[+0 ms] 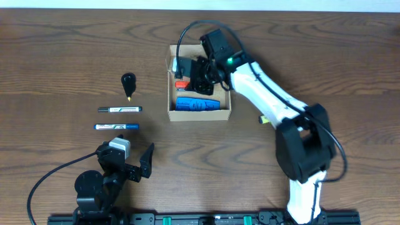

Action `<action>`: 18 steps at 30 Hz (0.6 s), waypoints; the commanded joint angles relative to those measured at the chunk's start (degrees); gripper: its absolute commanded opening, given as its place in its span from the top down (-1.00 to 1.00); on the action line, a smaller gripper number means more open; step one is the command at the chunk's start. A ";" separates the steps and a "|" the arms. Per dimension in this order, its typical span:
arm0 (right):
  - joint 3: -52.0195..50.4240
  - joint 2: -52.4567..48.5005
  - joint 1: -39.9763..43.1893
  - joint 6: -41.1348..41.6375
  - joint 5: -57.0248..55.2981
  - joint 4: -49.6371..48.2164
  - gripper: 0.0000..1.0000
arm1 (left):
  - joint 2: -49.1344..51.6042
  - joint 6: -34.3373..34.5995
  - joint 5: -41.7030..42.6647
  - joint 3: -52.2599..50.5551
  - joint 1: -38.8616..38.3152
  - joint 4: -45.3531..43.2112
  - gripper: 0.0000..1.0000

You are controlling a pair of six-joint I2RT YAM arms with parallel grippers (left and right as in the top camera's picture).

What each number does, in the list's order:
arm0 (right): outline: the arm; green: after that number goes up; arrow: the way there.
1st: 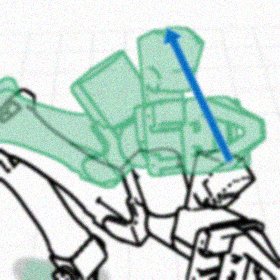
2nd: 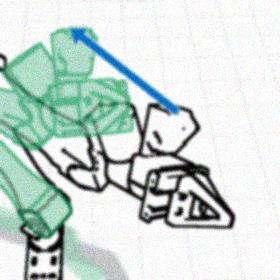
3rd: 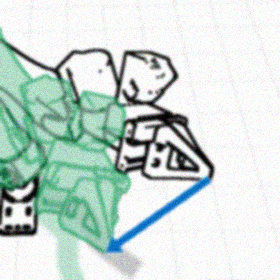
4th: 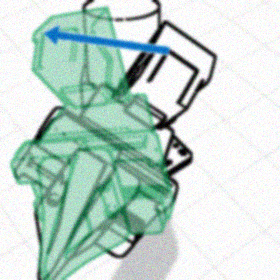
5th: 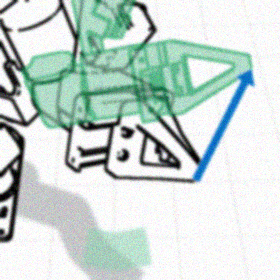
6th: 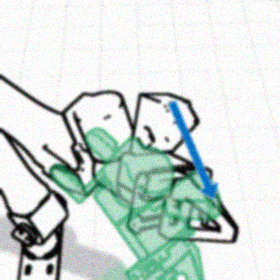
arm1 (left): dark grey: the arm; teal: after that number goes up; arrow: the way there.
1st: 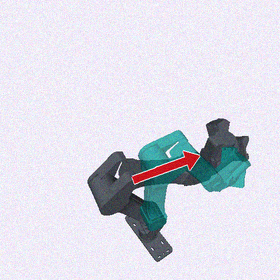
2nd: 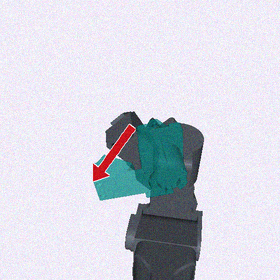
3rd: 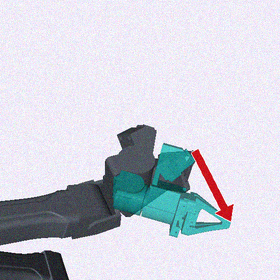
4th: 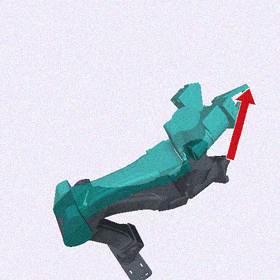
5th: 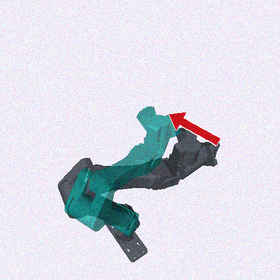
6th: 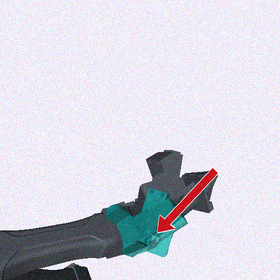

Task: Pack container
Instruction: 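Carry the red stapler into the box and release it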

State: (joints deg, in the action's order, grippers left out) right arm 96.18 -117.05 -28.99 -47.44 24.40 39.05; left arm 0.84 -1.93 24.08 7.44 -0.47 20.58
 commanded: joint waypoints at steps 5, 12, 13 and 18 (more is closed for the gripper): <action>5.25 19.23 0.85 9.44 -5.97 10.80 -0.11 | -0.48 -0.02 1.03 -1.18 0.11 0.13 -0.91; 5.22 29.42 6.60 33.03 -19.26 24.50 -0.25 | -0.48 -0.02 1.03 -1.20 0.11 0.13 -0.91; 5.22 29.64 7.82 37.55 -20.94 26.34 -0.25 | -0.48 0.00 1.03 -1.18 0.11 0.13 -0.91; 1.95 29.40 14.45 59.45 -28.41 31.85 -0.39 | -0.48 -0.02 1.03 -1.20 0.11 0.13 -0.91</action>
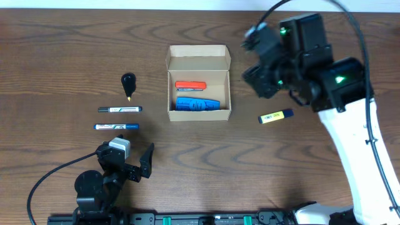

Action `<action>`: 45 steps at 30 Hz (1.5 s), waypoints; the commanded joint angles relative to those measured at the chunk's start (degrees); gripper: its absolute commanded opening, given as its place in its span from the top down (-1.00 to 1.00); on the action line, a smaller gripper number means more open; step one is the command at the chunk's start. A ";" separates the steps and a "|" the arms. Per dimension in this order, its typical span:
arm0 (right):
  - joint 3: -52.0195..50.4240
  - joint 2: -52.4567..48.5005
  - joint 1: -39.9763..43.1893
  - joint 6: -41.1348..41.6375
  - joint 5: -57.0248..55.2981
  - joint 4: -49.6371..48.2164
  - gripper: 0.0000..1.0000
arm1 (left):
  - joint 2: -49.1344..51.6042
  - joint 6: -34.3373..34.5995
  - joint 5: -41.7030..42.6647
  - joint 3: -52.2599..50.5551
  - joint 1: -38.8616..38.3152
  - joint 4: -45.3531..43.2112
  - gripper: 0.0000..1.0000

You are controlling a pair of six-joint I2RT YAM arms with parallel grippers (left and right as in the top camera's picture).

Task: Pack container
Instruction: 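Carry the red stapler into the box and release it, then grasp the yellow highlighter with the right gripper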

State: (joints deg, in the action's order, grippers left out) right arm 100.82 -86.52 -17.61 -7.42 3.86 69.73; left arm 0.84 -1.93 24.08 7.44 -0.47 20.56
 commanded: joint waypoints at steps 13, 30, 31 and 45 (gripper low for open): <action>-32.54 -1.20 11.08 58.16 -8.02 -14.53 -0.63 | -0.48 -0.02 1.03 -1.18 0.11 0.15 -0.91; -39.26 -13.64 11.72 72.81 -3.61 -25.70 -0.53 | -0.48 -0.02 1.03 -1.18 0.11 0.15 -0.91; -39.12 -14.16 11.76 72.78 -3.58 -26.05 -0.51 | -0.48 -0.02 1.03 -1.18 0.11 0.15 -0.91; -38.88 -19.80 15.72 73.57 -0.39 -28.28 -0.18 | -0.48 -0.02 1.03 -1.18 0.11 0.15 -0.91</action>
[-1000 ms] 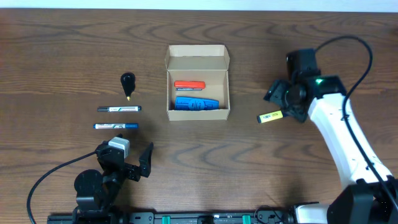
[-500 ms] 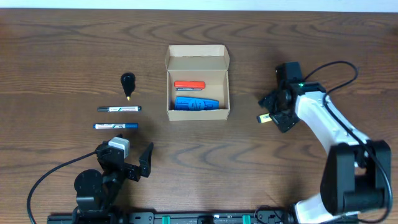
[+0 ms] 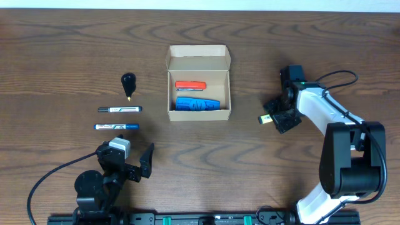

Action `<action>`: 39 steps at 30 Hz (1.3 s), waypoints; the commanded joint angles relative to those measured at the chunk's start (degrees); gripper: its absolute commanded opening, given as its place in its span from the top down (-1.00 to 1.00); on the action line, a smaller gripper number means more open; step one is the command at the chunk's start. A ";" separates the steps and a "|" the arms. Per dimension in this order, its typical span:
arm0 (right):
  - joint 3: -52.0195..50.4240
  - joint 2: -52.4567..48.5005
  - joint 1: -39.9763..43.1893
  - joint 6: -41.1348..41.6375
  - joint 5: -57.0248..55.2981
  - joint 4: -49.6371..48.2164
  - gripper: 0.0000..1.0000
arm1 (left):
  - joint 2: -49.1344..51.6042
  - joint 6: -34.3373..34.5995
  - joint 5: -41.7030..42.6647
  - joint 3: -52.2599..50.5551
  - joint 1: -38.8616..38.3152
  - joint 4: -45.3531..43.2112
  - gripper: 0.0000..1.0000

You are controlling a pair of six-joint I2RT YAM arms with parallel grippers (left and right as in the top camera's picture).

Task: Pack container
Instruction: 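Grasp the yellow highlighter with the right gripper, then lower the yellow highlighter into the box and open the right gripper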

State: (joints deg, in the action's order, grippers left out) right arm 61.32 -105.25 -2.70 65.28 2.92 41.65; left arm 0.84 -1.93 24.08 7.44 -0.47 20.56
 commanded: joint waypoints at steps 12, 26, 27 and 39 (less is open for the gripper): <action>0.61 -1.27 0.90 -1.79 0.35 -0.59 0.54 | -0.48 -0.02 1.03 -1.18 0.11 0.15 -0.91; 25.92 -0.72 -4.90 -19.28 6.34 8.66 0.68 | -0.48 -0.02 1.03 -1.18 0.11 0.15 -0.91; 28.24 -0.72 -6.16 -21.14 6.32 9.03 0.66 | -0.48 -0.02 1.03 -1.20 0.11 0.15 -0.91; 35.19 -1.20 -22.08 -36.79 2.95 10.05 0.49 | -0.48 -0.02 1.03 -1.20 0.11 0.15 -0.91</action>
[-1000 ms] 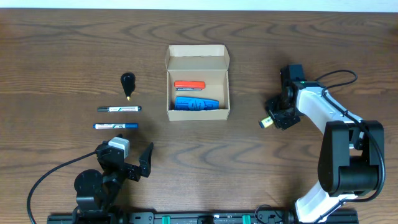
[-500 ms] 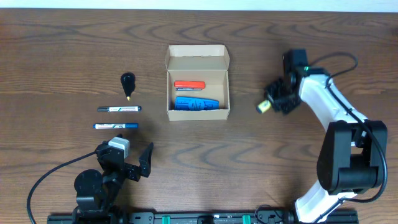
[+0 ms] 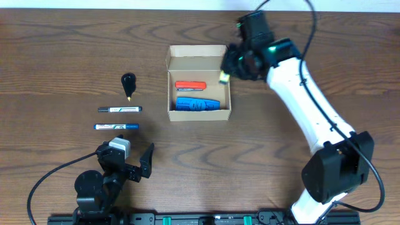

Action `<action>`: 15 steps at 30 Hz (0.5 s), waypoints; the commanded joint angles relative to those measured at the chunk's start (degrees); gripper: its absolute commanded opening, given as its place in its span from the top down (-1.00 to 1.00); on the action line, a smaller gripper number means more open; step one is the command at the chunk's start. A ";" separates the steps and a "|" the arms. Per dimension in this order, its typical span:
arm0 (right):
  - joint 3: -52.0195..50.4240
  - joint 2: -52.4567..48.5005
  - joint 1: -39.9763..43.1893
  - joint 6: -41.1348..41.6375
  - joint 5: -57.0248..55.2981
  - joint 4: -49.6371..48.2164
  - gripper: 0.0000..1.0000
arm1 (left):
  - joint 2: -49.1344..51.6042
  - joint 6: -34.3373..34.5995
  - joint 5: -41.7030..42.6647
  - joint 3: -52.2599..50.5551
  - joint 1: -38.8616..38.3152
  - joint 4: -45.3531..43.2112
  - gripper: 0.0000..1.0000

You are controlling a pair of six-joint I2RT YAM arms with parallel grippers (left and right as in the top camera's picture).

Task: Pack container
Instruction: 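Lower the yellow highlighter into the box and open the right gripper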

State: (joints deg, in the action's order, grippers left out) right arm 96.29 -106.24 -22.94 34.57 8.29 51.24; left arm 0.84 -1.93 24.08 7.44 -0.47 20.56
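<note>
An open cardboard box [image 3: 197, 61] stands at the table's middle back. A red item [image 3: 190, 85] and a blue item [image 3: 197, 103] lie inside it. My right gripper [image 3: 229, 70] hovers at the box's right wall, shut on a small yellow and blue marker [image 3: 223, 77] whose yellow end pokes out below the fingers. On the table to the left lie a black pointed piece [image 3: 128, 83], a white marker with black ends [image 3: 119, 109] and a blue marker [image 3: 116, 127]. Resting at the front left, my left gripper [image 3: 141, 164] is open and holds nothing.
The right arm [image 3: 306, 106] stretches diagonally from the front right to the box. A black rail [image 3: 200, 219] runs along the front edge. The left arm's cable [image 3: 50, 178] loops at the front left.
My right gripper was down at the yellow and blue marker on the table right of the box. Now it holds that marker up at the box's right wall. The left arm is unchanged.
My right gripper was first inside the box over the red and blue items. It then stood raised to the right of the box, above the yellow and blue marker, then down at that marker. Now the marker is off the table and at the box.
</note>
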 commanded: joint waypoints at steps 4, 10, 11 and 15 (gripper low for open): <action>0.17 -1.70 -3.74 -9.46 -5.27 2.47 0.45 | -0.48 -0.02 1.03 -1.20 0.11 0.15 -0.91; 0.17 -5.62 -3.72 -9.60 -5.25 6.64 0.48 | -0.48 -0.02 1.03 -1.18 0.11 0.15 -0.91; 0.17 -6.19 -3.72 -9.60 -5.25 7.04 0.48 | -0.48 -0.02 1.03 -1.20 0.11 0.15 -0.91; 0.17 -7.04 -3.74 -9.60 -5.05 8.15 0.47 | -0.48 -0.02 1.03 -1.18 0.11 0.15 -0.91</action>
State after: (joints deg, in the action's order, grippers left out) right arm 96.25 -112.97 -26.61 26.26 4.03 58.94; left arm 0.84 -1.93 24.08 7.44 -0.47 20.56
